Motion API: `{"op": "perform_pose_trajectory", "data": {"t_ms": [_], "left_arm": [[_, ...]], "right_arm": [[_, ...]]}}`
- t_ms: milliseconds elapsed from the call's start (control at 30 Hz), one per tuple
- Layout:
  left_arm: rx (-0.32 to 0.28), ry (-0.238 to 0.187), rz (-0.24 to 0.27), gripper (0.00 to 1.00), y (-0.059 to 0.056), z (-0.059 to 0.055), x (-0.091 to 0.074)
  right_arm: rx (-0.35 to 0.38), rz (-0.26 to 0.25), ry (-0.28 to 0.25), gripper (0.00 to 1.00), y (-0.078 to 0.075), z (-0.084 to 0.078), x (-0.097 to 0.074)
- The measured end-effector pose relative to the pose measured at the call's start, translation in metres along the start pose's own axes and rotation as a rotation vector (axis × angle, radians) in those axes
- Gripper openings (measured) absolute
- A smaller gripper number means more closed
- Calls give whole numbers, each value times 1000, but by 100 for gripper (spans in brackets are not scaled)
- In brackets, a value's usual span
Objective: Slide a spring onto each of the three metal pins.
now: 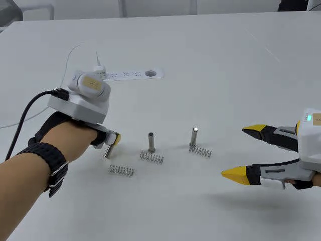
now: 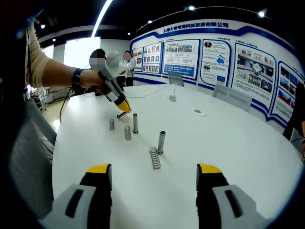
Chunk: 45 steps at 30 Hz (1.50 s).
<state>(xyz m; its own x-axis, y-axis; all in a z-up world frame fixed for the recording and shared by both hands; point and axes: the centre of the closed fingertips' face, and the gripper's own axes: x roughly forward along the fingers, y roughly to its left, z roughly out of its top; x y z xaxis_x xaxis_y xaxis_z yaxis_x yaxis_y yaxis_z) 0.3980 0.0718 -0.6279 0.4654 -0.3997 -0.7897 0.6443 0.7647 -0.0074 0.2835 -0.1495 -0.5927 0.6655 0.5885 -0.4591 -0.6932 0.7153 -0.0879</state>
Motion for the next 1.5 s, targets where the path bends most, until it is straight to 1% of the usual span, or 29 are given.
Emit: {"op": "perform_pose_trajectory", "data": {"t_ms": [233,533,767,900,1500], "left_arm": [[-22,-24,3,7,3,-1,-7],[-26,-46,-2,7,-1,-1,-15],[-33,-58,-3,7,-1,-2,-17],[-41,-71,-5,7,-2,-3,-20],[-56,-89,-3,7,0,-5,-24]], "right_arm": [[0,5,6,73,2,-1,1],[1,6,10,73,2,-2,1],[0,7,11,73,3,-2,2],[1,7,13,73,3,-3,2],[-1,14,24,73,5,-5,4]]}}
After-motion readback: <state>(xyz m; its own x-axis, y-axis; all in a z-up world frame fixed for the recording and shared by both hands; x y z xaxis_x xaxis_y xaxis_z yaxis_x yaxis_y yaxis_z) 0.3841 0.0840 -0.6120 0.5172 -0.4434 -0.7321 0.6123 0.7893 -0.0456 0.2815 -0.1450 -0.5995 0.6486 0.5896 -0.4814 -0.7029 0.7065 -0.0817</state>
